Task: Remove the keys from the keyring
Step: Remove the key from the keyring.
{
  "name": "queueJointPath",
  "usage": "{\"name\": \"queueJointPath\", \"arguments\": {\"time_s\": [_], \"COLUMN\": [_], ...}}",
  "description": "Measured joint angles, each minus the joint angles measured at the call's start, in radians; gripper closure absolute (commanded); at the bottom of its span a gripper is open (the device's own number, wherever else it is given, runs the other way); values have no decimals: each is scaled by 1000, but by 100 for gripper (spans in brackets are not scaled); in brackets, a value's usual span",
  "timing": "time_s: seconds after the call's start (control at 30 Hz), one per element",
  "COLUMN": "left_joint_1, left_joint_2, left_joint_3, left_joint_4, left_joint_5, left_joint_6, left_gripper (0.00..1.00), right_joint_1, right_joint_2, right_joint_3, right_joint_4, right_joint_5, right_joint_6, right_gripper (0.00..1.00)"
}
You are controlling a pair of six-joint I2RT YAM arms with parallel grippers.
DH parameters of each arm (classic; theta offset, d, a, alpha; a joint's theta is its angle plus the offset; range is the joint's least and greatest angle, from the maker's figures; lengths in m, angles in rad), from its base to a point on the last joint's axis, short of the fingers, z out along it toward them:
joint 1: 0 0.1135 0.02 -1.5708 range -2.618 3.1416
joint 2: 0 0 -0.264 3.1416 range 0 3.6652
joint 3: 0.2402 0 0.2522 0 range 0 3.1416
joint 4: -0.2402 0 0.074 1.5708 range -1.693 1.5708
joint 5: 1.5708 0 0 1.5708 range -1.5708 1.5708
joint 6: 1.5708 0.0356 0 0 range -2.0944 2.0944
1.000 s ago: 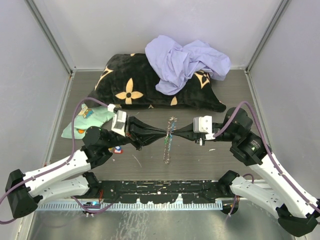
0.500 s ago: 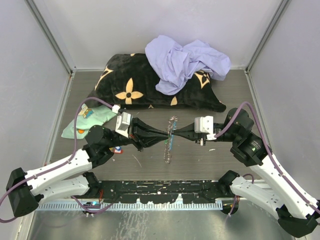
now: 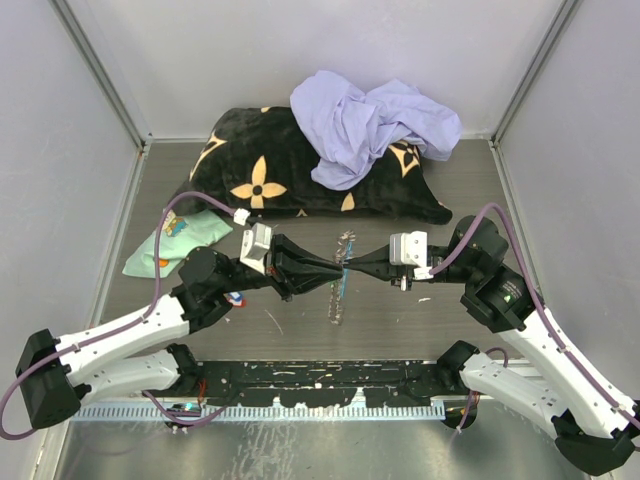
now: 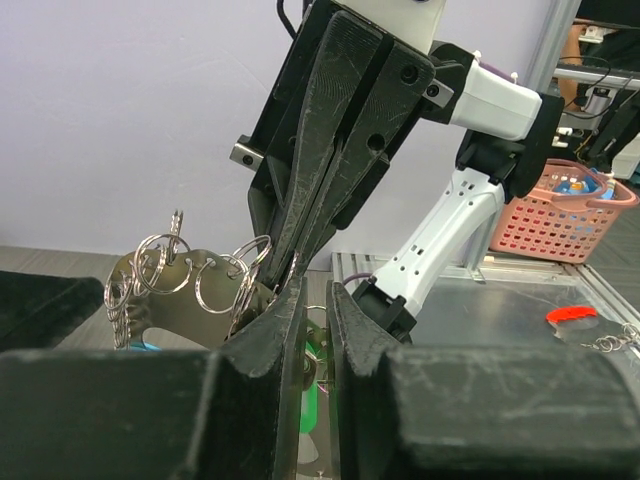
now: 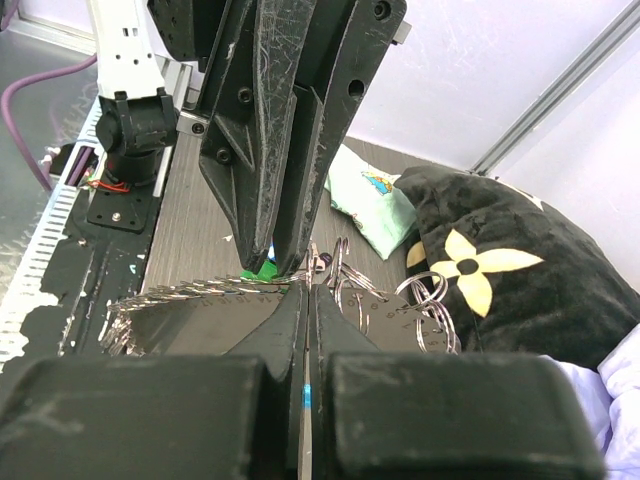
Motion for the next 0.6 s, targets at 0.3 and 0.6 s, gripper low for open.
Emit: {"name": "queueJointPath", "arguments": {"time_s": [0.3, 0.6], "left_joint_1": [0, 0], "left_joint_2": [-44, -32], "left_joint_3": [0, 0], "left_joint_4": [-12, -19], "left_joint_5": [-23, -31], "left_joint_6": [32, 49], "left_gripper": [84, 84], "right_joint_1": [-1, -1], "right_joint_2": [0, 0], "right_joint_3": [0, 0], "right_joint_4": [1, 0], "right_joint_5": [-5, -8], "right_joint_6": [0, 0], "right_gripper": [99, 99]}}
